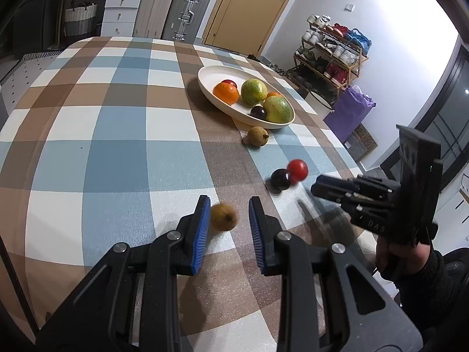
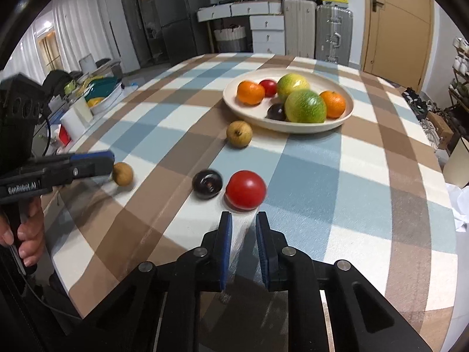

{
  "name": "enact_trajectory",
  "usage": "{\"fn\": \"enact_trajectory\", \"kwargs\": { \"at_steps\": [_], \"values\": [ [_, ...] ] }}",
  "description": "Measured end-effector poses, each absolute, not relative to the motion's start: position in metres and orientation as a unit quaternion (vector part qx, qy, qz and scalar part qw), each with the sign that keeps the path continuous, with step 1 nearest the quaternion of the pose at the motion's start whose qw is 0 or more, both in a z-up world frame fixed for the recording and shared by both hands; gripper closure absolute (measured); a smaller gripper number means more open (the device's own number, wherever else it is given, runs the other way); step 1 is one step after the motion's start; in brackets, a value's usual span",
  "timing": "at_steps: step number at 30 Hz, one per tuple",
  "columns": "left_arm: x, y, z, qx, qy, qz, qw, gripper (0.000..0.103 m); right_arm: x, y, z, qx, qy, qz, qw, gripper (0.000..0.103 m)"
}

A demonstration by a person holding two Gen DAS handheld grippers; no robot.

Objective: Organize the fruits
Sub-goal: 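Grasp the second red tomato with the right tool while the left tool holds its fruit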

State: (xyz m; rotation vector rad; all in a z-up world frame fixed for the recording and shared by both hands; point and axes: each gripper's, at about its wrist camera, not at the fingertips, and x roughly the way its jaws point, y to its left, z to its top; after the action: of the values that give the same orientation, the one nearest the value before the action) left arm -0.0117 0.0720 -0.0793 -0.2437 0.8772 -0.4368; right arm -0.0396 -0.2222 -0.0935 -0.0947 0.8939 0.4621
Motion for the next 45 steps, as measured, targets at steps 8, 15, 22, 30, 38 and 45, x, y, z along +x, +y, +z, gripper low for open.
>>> {"fn": "enact_trajectory", "kwargs": {
  "at_steps": [8,15,22,30,38,45],
  "values": [
    [-0.007,0.071,-0.089,-0.117,0.427,-0.208,0.872,0.079,-0.018,-0.217,-0.089,-0.034,0.418,0.226,0.879,0.055],
    [-0.001,0.074,-0.097,-0.122,0.44,-0.201,0.867,0.079,0.007,-0.211,-0.091,-0.02,0.425,0.214,0.879,0.055],
    [0.002,0.076,-0.099,-0.122,0.443,-0.198,0.866,0.079,0.015,-0.215,-0.1,0.005,0.441,0.211,0.872,0.055],
    [0.008,0.074,-0.098,-0.118,0.446,-0.195,0.865,0.079,0.013,-0.22,-0.103,0.016,0.441,0.21,0.873,0.055],
    [0.008,0.07,-0.096,-0.113,0.446,-0.195,0.866,0.079,0.017,-0.223,-0.107,0.034,0.445,0.215,0.869,0.056],
    [0.009,0.07,-0.096,-0.113,0.448,-0.192,0.866,0.079,0.017,-0.225,-0.108,0.058,0.451,0.24,0.858,0.07]
  ]
}}
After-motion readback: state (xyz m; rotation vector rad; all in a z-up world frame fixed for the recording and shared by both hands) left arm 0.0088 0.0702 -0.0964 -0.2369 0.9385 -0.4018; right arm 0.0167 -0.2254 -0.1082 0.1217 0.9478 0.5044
